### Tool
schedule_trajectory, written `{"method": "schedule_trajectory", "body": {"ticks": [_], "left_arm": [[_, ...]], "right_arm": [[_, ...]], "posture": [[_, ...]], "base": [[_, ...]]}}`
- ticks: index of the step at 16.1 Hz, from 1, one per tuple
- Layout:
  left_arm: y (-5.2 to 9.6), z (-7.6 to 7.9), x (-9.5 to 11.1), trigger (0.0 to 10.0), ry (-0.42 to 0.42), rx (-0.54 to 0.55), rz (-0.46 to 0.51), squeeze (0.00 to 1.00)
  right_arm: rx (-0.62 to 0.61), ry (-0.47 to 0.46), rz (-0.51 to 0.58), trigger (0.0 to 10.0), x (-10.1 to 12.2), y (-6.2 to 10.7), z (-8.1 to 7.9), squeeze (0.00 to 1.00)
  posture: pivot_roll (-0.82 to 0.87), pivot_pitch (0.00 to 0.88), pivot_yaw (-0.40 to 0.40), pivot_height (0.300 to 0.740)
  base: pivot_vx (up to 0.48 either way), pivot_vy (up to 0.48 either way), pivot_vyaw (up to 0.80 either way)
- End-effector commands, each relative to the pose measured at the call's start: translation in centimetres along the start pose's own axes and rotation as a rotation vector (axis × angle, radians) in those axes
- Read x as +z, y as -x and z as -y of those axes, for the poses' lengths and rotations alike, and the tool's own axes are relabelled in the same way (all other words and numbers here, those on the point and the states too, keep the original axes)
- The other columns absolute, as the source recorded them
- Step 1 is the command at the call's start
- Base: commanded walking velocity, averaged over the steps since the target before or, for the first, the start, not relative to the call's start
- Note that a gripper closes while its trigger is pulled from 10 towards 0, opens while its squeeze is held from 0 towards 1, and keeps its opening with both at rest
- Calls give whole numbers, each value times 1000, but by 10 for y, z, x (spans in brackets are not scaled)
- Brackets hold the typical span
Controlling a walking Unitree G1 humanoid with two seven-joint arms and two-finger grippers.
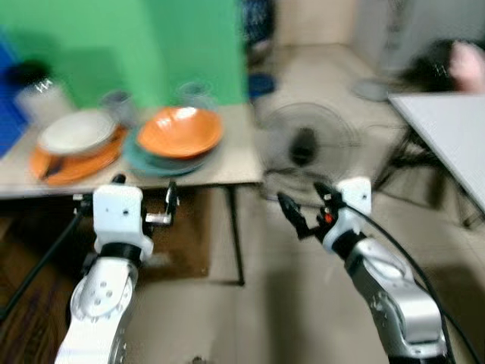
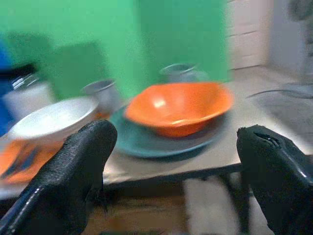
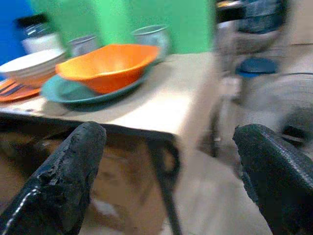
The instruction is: Setting the table
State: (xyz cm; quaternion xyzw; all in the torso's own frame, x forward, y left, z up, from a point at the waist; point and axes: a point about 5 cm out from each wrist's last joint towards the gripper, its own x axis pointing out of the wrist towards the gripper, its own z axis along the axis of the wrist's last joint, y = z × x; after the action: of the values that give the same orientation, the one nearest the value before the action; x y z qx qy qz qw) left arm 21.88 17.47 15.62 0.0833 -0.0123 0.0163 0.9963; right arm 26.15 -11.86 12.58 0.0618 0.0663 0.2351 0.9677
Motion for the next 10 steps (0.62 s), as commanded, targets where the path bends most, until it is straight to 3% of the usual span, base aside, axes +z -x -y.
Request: {"method": "schedule_trajectory", "body": {"ticks": [1,2,4,7,10], "left_arm": [[1,-2,0,10000,-2,8,-2,86],[0,-2,2,10000,1,15,0,82],[1,-2,1,10000,-1,23,-1,82],[-1,-4,8,10000,-36,4,23,78],[0,-9,12,10000,-57,7,29,75]], "right_arm": [[33,17,21,10000,5,-4,-5,0],[48,16,32,10000,8,-5,-6,0],[64,-15,44,10000,6,-4,-7,0],[100,38,60,10000,12,-9,-11,0],[96,31,77,10000,17,-13,-5,0]], "posture": [[-63,0,58,740],[-59,0,49,740],[-45,0,44,740],[-33,0,36,740],[-15,0,32,740]], "base": [[315,0,800],[315,0,800],[319,0,0],[315,0,0],[316,0,800]]}}
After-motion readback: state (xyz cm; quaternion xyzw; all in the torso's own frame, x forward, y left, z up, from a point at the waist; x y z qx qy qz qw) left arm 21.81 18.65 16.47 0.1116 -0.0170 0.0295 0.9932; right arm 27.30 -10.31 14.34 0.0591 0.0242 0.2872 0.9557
